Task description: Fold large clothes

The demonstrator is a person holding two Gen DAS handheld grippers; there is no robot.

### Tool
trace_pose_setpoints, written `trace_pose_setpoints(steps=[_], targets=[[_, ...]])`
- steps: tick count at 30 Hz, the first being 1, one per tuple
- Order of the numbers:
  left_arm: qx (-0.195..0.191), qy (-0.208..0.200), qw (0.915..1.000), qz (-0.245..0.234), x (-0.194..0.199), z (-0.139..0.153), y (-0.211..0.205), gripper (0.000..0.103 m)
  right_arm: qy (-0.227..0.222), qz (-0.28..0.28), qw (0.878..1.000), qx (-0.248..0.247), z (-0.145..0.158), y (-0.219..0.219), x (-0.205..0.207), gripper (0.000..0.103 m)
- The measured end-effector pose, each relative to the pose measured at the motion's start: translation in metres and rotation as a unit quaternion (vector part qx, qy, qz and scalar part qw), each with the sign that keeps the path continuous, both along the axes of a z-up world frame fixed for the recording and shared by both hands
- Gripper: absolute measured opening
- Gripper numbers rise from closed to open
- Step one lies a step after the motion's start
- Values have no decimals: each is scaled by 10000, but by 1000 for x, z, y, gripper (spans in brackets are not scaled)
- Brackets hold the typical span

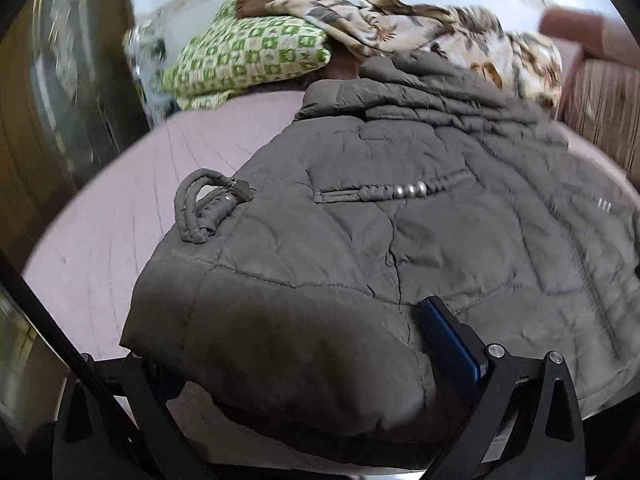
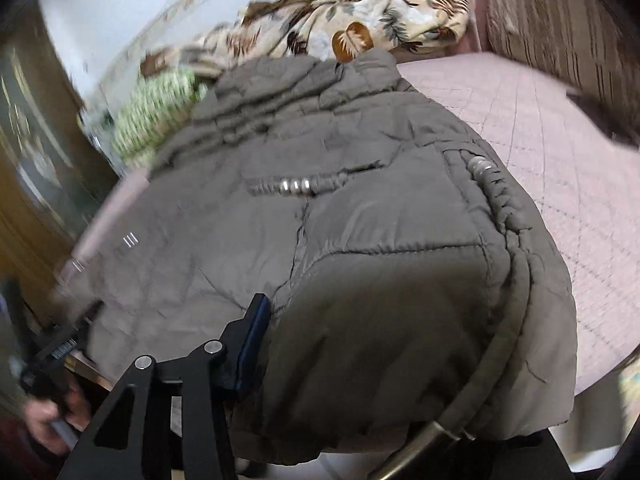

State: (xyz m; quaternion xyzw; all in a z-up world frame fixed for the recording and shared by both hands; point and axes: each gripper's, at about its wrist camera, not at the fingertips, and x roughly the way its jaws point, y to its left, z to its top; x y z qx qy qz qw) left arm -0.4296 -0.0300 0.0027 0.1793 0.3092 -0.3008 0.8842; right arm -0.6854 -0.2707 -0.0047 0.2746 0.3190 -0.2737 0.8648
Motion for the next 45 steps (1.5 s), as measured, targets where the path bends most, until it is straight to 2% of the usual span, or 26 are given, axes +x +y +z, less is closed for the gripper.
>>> trace_pose_setpoints(steps=[4,7,14,19,26,32,45], targets=[[-51,235,9997,58,8,-3,1,102,224,56,9991,-353,-1,3,4,54],[-124,398,9991,92,13,-6,3,103,199,50,9991,-378,-3,2,5,56],[-24,288,9996,81,7,-6,2,103,95,34,9993,-346,-3,4,0,57],[104,121,9999,19,3,-2,-1,98,99,24,9993,-373,-2,5,0,57],[175,-214,9996,15,-4,5,-2,76,132,2,9993,-355,-2,4,1,58],[212,-255,9995,-12,-5,5,-3,73,225,-46,9991,-349,-1,4,3,64],[257,-282,9993,-17,-4,3,-4,73,358,-94,9987,-359,-2,4,8,71]])
